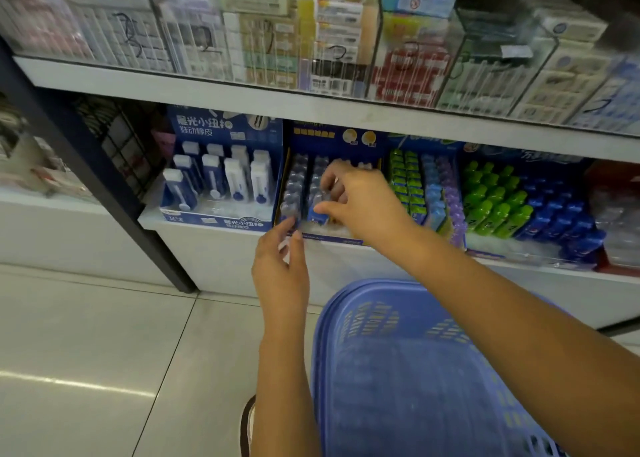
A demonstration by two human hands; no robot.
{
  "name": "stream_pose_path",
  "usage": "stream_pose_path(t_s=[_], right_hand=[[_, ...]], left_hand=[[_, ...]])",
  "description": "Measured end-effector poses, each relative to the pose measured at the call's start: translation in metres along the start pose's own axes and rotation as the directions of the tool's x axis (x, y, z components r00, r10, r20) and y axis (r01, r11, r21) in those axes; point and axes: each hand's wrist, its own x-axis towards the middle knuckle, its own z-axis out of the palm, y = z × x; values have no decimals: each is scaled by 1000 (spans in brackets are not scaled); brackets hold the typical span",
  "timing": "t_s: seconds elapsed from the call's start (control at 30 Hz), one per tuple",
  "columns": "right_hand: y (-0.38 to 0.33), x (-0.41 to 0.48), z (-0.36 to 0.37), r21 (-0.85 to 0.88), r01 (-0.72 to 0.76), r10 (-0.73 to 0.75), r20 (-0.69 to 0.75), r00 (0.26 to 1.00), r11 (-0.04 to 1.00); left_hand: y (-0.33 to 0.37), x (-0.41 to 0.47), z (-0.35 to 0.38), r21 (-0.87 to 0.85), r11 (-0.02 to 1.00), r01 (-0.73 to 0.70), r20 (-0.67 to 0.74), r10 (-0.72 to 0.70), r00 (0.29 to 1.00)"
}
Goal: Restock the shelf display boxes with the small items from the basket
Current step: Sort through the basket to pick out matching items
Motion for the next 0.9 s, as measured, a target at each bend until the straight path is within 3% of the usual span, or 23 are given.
stream_pose_path(t_s=[0.1, 0.23, 0.43, 0.67, 0.8, 0.9], right_hand=[[5, -3, 18, -102, 61, -60, 17, 998, 993], [9, -4, 25, -95, 96, -97, -5, 995, 991], [8, 3, 18, -178, 145, -135, 68, 989, 973], [5, 1, 19, -177, 100, -88, 70, 994, 979], [-5, 3, 10, -275, 119, -78, 157, 985, 954], [-1, -17, -12, -230, 88, -59, 130, 990, 969]], left_hand=[[-7, -2, 3, 148, 982, -115, 11, 115, 993], [-13, -4, 5, 223, 964, -145, 12, 146, 989], [-15, -4, 2, 237, 958, -163, 18, 164, 986], [-15, -4, 1, 232, 961, -152, 44, 146, 988], [-5, -7, -3, 233, 960, -152, 54, 144, 988], [13, -22, 2, 195, 973, -127, 47, 120, 992]])
